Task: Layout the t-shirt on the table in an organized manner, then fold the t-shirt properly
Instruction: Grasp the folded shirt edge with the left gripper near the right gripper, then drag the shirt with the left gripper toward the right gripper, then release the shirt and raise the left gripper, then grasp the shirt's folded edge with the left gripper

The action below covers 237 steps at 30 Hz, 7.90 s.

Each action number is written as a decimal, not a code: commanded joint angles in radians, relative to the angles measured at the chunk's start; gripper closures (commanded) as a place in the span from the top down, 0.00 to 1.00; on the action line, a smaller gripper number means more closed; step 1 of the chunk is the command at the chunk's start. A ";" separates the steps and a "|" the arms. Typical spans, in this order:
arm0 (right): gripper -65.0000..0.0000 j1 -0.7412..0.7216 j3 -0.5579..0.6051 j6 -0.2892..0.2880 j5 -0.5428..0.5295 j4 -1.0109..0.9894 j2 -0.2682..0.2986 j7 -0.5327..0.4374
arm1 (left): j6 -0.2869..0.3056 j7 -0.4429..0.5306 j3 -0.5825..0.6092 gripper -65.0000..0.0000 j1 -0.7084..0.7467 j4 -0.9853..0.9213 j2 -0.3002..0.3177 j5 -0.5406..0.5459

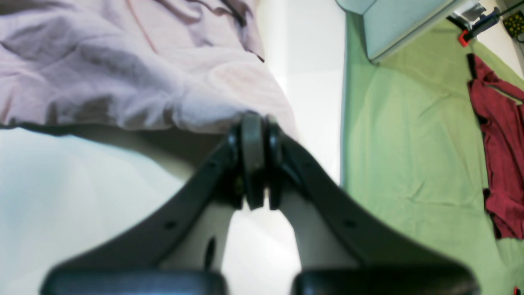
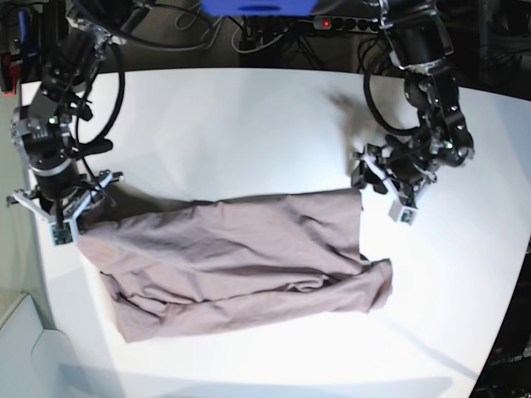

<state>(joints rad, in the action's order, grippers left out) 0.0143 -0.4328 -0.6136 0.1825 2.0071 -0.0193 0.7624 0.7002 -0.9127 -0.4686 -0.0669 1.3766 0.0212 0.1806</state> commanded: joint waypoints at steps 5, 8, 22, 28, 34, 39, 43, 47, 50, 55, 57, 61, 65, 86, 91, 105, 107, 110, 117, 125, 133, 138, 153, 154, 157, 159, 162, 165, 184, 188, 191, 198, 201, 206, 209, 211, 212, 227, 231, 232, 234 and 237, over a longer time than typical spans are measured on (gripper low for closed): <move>0.00 -0.006 -0.001 0.004 -0.010 0.016 0.005 -0.024 | -0.002 0.019 0.001 0.45 -0.027 0.014 0.004 0.015; 0.00 -0.001 0.012 0.004 -0.010 0.016 0.005 -0.024 | -0.002 0.019 0.001 0.45 -0.034 0.008 0.007 0.015; 0.00 -0.001 0.022 0.004 -0.010 0.016 0.005 -0.024 | -0.002 0.019 0.060 0.45 -0.107 -0.104 0.004 0.013; 0.00 -0.001 0.021 0.004 -0.010 0.016 0.006 -0.024 | -0.002 0.076 0.115 0.28 -0.100 -0.115 0.009 0.013; 0.00 -0.001 0.021 0.004 -0.010 0.016 0.008 -0.024 | -0.002 0.070 0.126 0.03 -0.101 -0.098 0.009 0.024; 0.00 -0.001 0.018 0.004 -0.010 0.016 0.011 -0.030 | -0.002 0.045 0.120 0.01 -0.075 0.037 0.006 0.026; 0.00 -0.009 0.019 0.001 -0.011 0.016 0.043 -0.031 | -0.002 -0.030 0.075 0.01 -0.067 0.215 -0.010 0.059; 0.00 -0.055 0.019 0.001 -0.011 0.014 0.081 -0.033 | -0.002 -0.090 0.014 0.01 -0.109 0.300 -0.022 0.115; 0.00 -0.113 0.022 0.001 -0.013 -0.009 0.097 -0.033 | -0.002 -0.088 0.003 0.01 -0.179 0.217 -0.022 0.063; 0.00 -0.201 0.096 0.001 -0.013 -0.139 0.131 -0.033 | -0.075 -0.061 0.000 0.01 -0.362 -0.164 -0.020 -0.025; 0.00 -0.228 0.137 0.001 -0.011 -0.208 0.140 -0.033 | -0.116 0.011 0.000 0.01 -0.423 -0.289 -0.016 -0.023; 0.00 -0.308 0.182 0.001 -0.008 -0.346 0.149 -0.033 | -0.182 0.146 0.001 0.01 -0.528 -0.492 -0.008 -0.025; 0.00 -0.386 0.180 0.001 -0.007 -0.447 0.158 -0.033 | -0.231 0.171 0.001 0.01 -0.610 -0.636 0.027 -0.025; 0.00 -0.345 0.177 0.001 -0.007 -0.470 0.212 -0.033 | -0.132 0.074 0.044 1.00 -0.479 -0.366 0.043 0.104; 0.00 -0.345 0.179 0.001 -0.007 -0.466 0.196 -0.033 | -0.213 0.089 0.149 1.00 -0.379 -0.242 0.023 0.104; 0.00 -0.300 0.177 0.001 -0.008 -0.466 0.181 -0.033 | -0.314 0.266 0.414 1.00 -0.436 -0.385 0.001 0.102; 0.00 -0.282 0.177 0.001 -0.008 -0.466 0.181 -0.033 | -0.357 0.324 0.437 1.00 -0.482 -0.500 -0.002 0.102; 0.00 -0.261 0.177 0.001 -0.008 -0.444 0.183 -0.033 | -0.379 0.449 0.449 1.00 -0.543 -0.632 -0.017 0.104; 0.00 -0.153 0.153 0.001 -0.007 -0.297 0.206 -0.033 | -0.379 0.631 0.443 1.00 -0.680 -0.791 -0.013 0.109; 0.00 -0.070 0.075 -0.001 -0.010 0.007 0.206 -0.030 | -0.379 0.596 0.440 1.00 -0.666 -0.714 0.055 0.112; 0.00 0.114 0.093 -0.085 -0.007 0.033 0.204 0.004 | -0.373 0.445 0.440 1.00 -0.551 -0.424 0.101 0.112; 0.00 0.220 0.082 -0.085 -0.007 0.033 0.210 0.002 | -0.373 0.444 0.448 1.00 -0.557 -0.423 0.095 0.110; 0.00 0.330 0.005 -0.085 -0.007 0.031 0.305 -0.014 | -0.379 0.608 0.446 1.00 -0.678 -0.886 0.006 -0.056; 0.00 0.332 0.005 -0.085 -0.007 0.031 0.315 -0.019 | -0.379 0.616 0.446 1.00 -0.678 -0.889 0.007 -0.068; 0.00 0.359 0.007 -0.085 -0.007 0.031 0.350 -0.017 | -0.379 0.619 0.446 1.00 -0.675 -0.889 0.010 -0.083; 0.00 0.369 0.012 -0.085 -0.007 0.030 0.367 -0.017 | -0.379 0.620 0.448 1.00 -0.672 -0.889 0.026 -0.094; 0.00 0.369 0.007 -0.085 -0.007 0.025 0.388 -0.016 | -0.379 0.620 0.443 1.00 -0.661 -0.889 0.043 -0.089; 0.00 0.369 0.005 -0.085 -0.005 0.016 0.408 -0.016 | -0.377 0.620 0.442 1.00 -0.652 -0.883 0.070 -0.088; 0.30 0.439 -0.027 -0.085 -0.007 0.016 0.344 -0.016 | -0.368 0.234 0.439 1.00 -0.386 -0.231 0.346 0.431; 0.30 0.456 -0.030 -0.085 -0.007 0.016 0.356 -0.016 | -0.370 0.185 0.362 1.00 -0.207 -0.035 0.380 0.483; 0.30 0.430 -0.062 -0.085 -0.005 0.016 0.348 -0.016 | -0.366 0.146 0.275 1.00 -0.070 0.086 0.377 0.492; 0.30 0.276 -0.036 -0.085 -0.005 0.021 0.238 -0.014 | -0.366 0.139 0.252 1.00 0.132 0.261 0.326 0.485; 0.30 0.257 0.059 -0.085 -0.005 0.019 0.195 -0.014 | -0.366 0.145 0.259 1.00 0.186 0.280 0.309 0.483; 0.30 0.224 0.309 -0.085 0.055 0.017 0.158 -0.016 | -0.366 0.146 0.261 1.00 0.246 0.281 0.308 0.483; 0.30 0.195 0.432 -0.085 0.145 0.017 0.114 -0.016 | -0.366 0.146 0.261 1.00 0.264 0.281 0.308 0.483; 0.32 0.191 0.486 -0.085 0.199 0.017 0.071 -0.022 | -0.366 0.148 0.261 1.00 0.272 0.283 0.308 0.485; 0.35 0.180 0.507 -0.085 0.222 0.017 0.043 -0.024 | -0.363 0.146 0.261 1.00 0.276 0.283 0.306 0.486; 0.55 0.186 0.610 -0.085 0.262 -0.021 -0.017 -0.021 | -0.313 0.139 0.341 1.00 0.206 0.462 0.222 0.380; 0.55 0.238 0.521 -0.085 0.262 -0.018 -0.009 -0.025 | -0.313 0.146 0.453 1.00 0.137 0.439 0.191 0.208; 0.55 0.250 0.493 -0.085 0.262 -0.019 -0.006 -0.025 | -0.313 0.149 0.466 1.00 0.128 0.422 0.176 0.176; 0.55 0.267 0.432 -0.085 0.260 -0.019 0.005 -0.025 | -0.313 0.149 0.468 1.00 0.095 0.370 0.138 0.136; 0.55 0.299 0.337 -0.085 0.259 -0.019 0.009 -0.025 | -0.313 0.159 0.465 1.00 0.045 0.264 0.102 0.101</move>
<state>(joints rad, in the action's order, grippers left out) 0.3161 -0.0994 -0.7029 0.4438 1.9709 -0.0105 0.7532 0.3866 -0.7799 -0.0002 -0.0055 1.6264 0.1253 0.2687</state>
